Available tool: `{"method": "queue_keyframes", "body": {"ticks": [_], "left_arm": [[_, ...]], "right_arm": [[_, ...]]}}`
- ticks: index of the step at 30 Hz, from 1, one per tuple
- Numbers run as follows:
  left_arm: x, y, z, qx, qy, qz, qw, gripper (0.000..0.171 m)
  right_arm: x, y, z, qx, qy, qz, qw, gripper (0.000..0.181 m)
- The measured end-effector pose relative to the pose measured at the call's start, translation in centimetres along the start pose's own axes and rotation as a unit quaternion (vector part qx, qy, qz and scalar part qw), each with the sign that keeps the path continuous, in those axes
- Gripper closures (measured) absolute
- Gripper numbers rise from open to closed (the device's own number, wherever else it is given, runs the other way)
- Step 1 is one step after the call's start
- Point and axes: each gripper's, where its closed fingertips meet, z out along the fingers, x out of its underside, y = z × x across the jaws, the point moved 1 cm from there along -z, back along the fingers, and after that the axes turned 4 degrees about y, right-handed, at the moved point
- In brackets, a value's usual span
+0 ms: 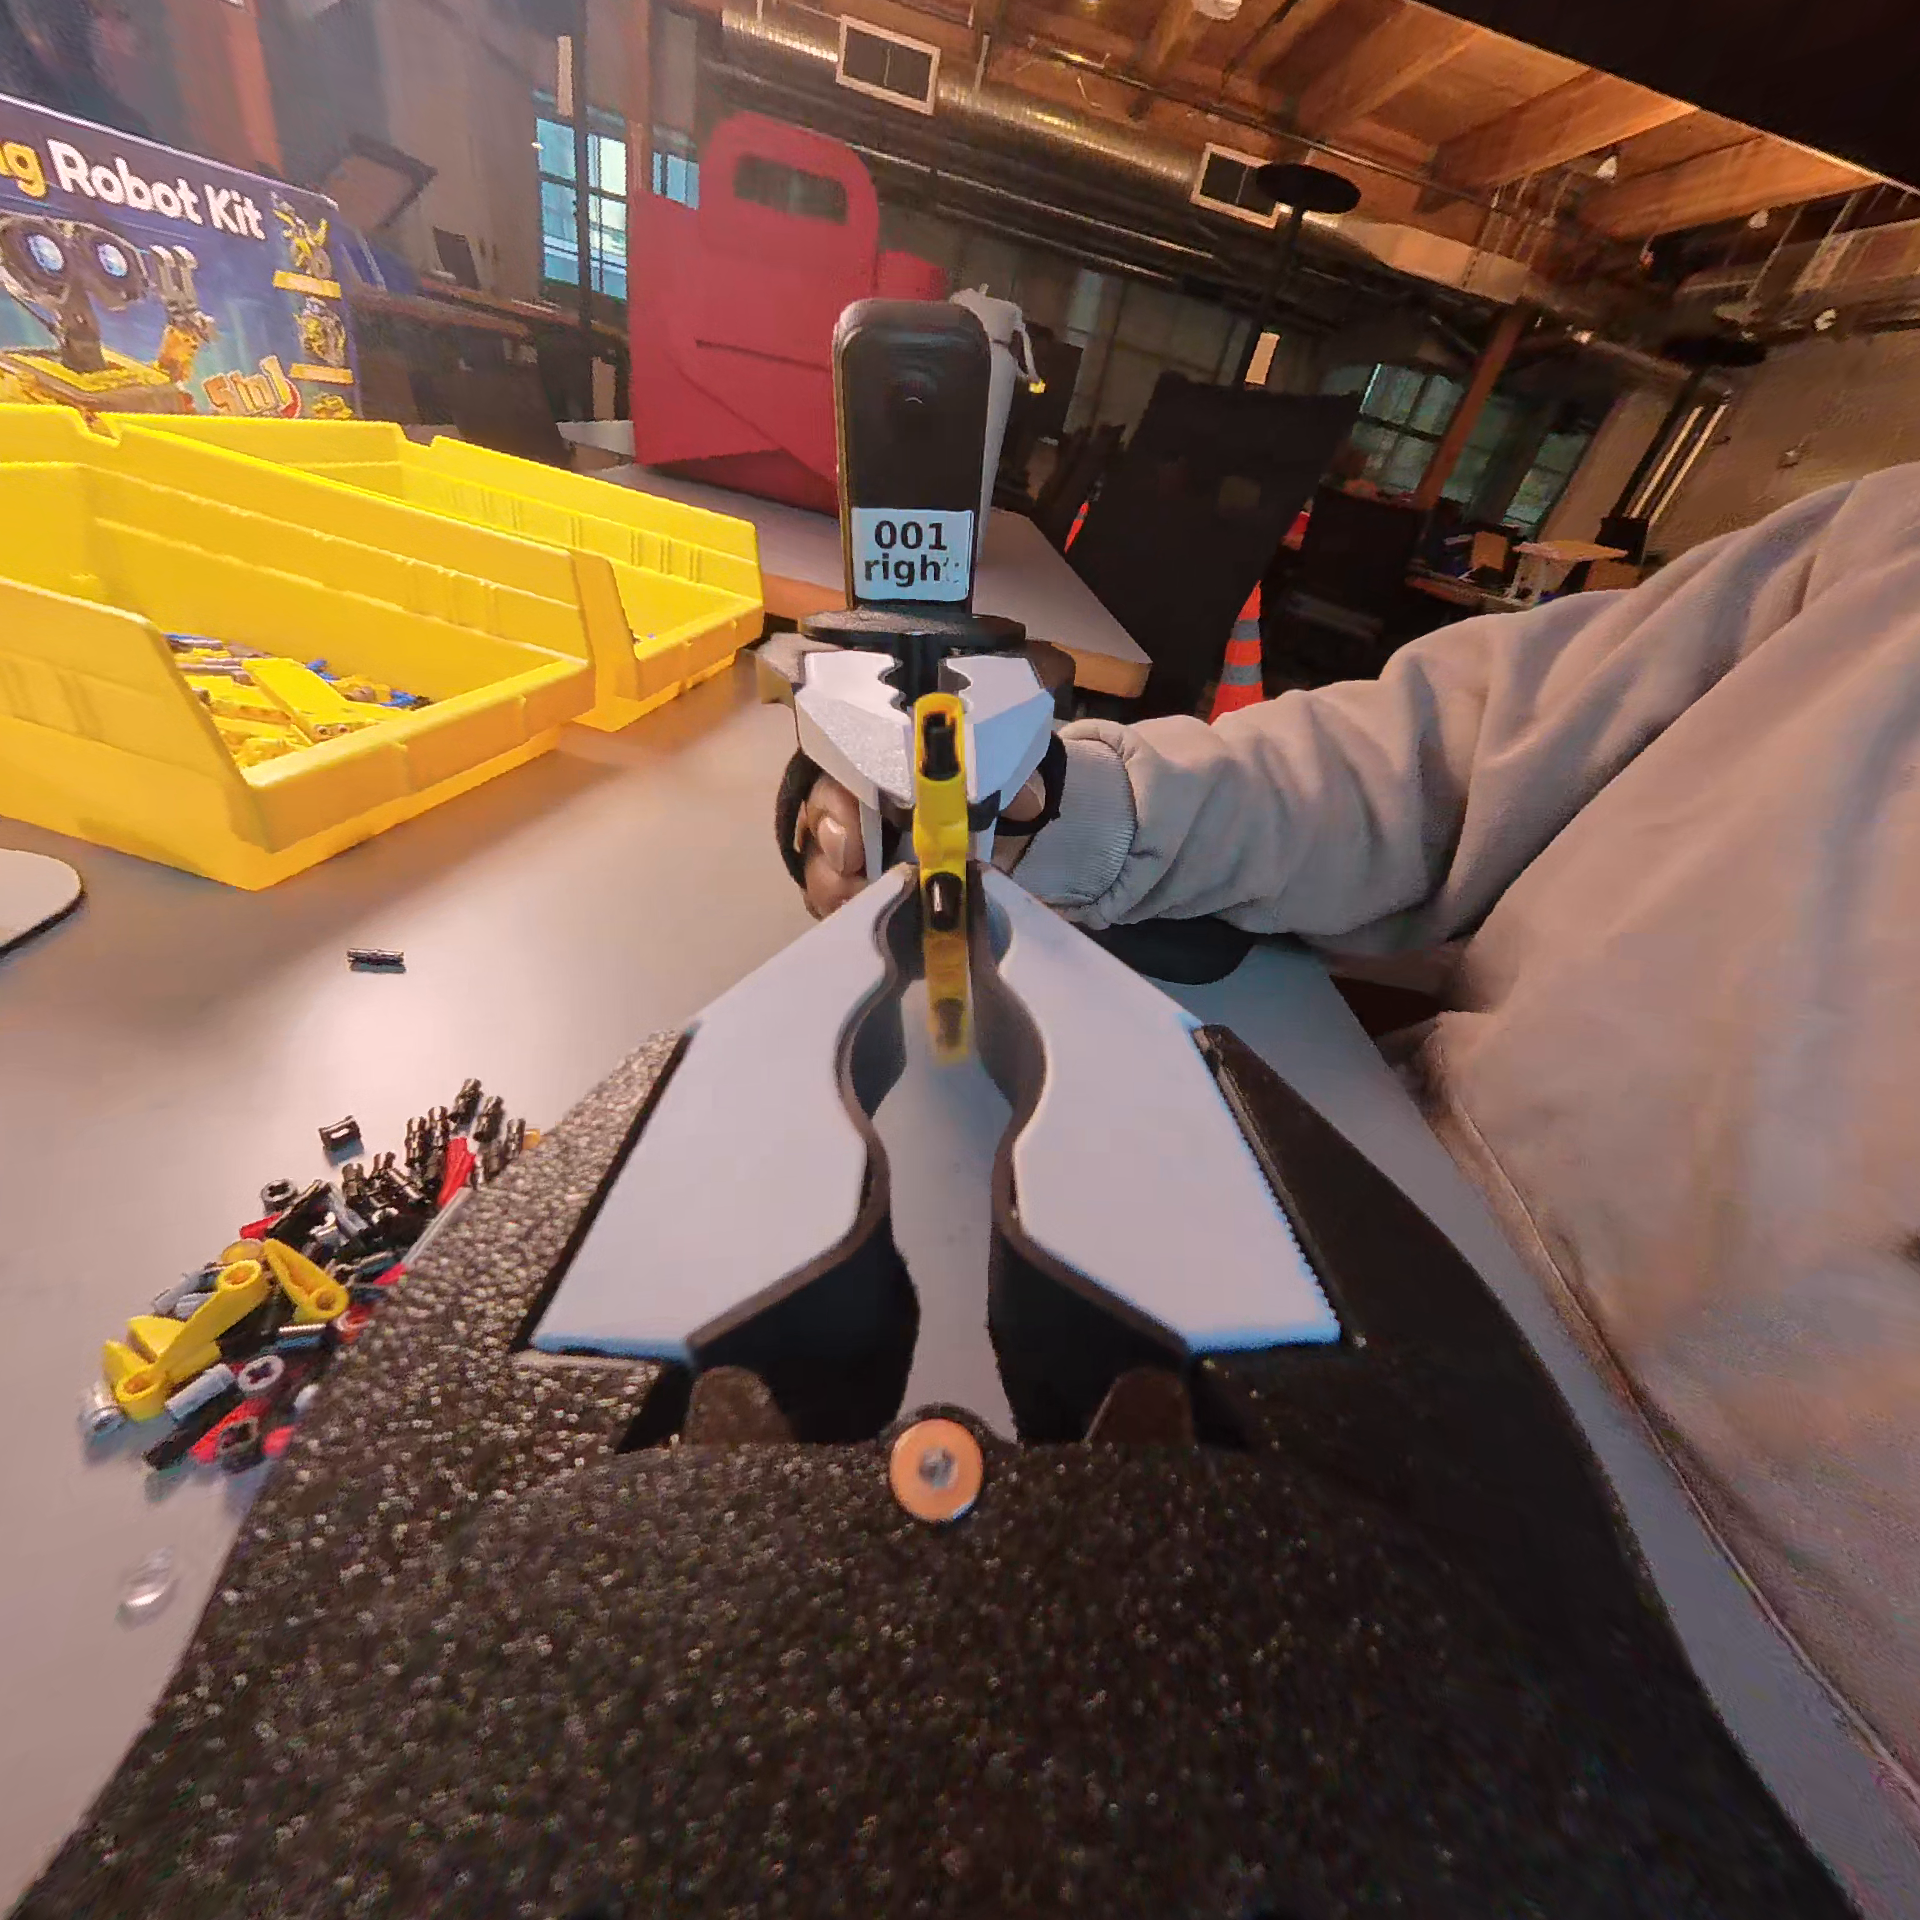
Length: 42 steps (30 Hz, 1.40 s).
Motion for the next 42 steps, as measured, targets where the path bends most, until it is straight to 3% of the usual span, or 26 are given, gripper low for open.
{"method": "queue_keyframes", "body": {"ticks": [4, 20, 21, 23, 24, 25, 26, 28, 30, 34, 36, 39, 42], "left_arm": [[0.6, -0.9, -0.3, 0.003, 0.003, 0.014, 1.000, 0.165], [-2.2, 0.1, 0.4, -0.008, -0.051, 0.035, 0.998, 0.165], [-2.4, 0.4, 0.0, -0.008, -0.064, 0.026, 0.998, 0.165], [-5.7, 2.3, -6.1, -0.018, -0.207, -0.025, 0.978, 0.166], [-5.6, 2.3, -8.2, -0.023, -0.212, -0.021, 0.977, 0.167], [-3.6, 2.0, -7.7, -0.036, -0.142, -0.005, 0.989, 0.165], [-2.2, 1.9, -7.0, -0.042, -0.112, -0.005, 0.993, 0.165], [-2.4, 2.6, -6.6, -0.027, -0.157, -0.044, 0.986, 0.165], [-3.3, 2.9, -5.7, -0.017, -0.159, -0.040, 0.986, 0.165], [-1.7, 1.9, -2.8, -0.005, -0.102, -0.034, 0.994, 0.165], [-1.7, 1.4, -2.3, -0.010, -0.101, -0.030, 0.994, 0.165], [-2.0, 1.5, -2.4, -0.034, -0.105, -0.022, 0.994, 0.165], [-2.4, 1.8, -3.1, -0.035, -0.124, -0.033, 0.991, 0.166]], "right_arm": [[0.8, 1.1, 0.0, -0.012, 0.011, -0.011, 1.000, 0.179], [-0.8, 0.4, -2.2, -0.005, -0.015, -0.015, 1.000, 0.179], [-0.8, 0.2, -2.3, -0.005, -0.017, -0.009, 1.000, 0.180], [-2.3, -0.8, -5.3, 0.006, -0.079, 0.016, 0.997, 0.181], [-2.7, -1.6, -7.8, 0.033, -0.092, 0.020, 0.995, 0.181], [-2.2, -2.3, -9.1, 0.063, -0.075, 0.016, 0.995, 0.181], [-1.9, -2.7, -9.3, 0.083, -0.066, 0.016, 0.994, 0.181], [-1.4, -3.3, -8.0, 0.110, -0.078, 0.021, 0.991, 0.181], [-0.9, -2.6, -5.2, 0.096, -0.076, 0.020, 0.992, 0.181], [-0.5, -1.4, -0.5, 0.066, -0.040, 0.008, 0.997, 0.141], [-0.5, -1.1, 0.5, 0.056, -0.029, 0.000, 0.998, 0.141], [-1.6, -0.9, 0.6, 0.050, -0.041, -0.019, 0.998, 0.165], [-2.0, -1.4, 0.4, 0.051, -0.033, -0.030, 0.998, 0.167]]}}
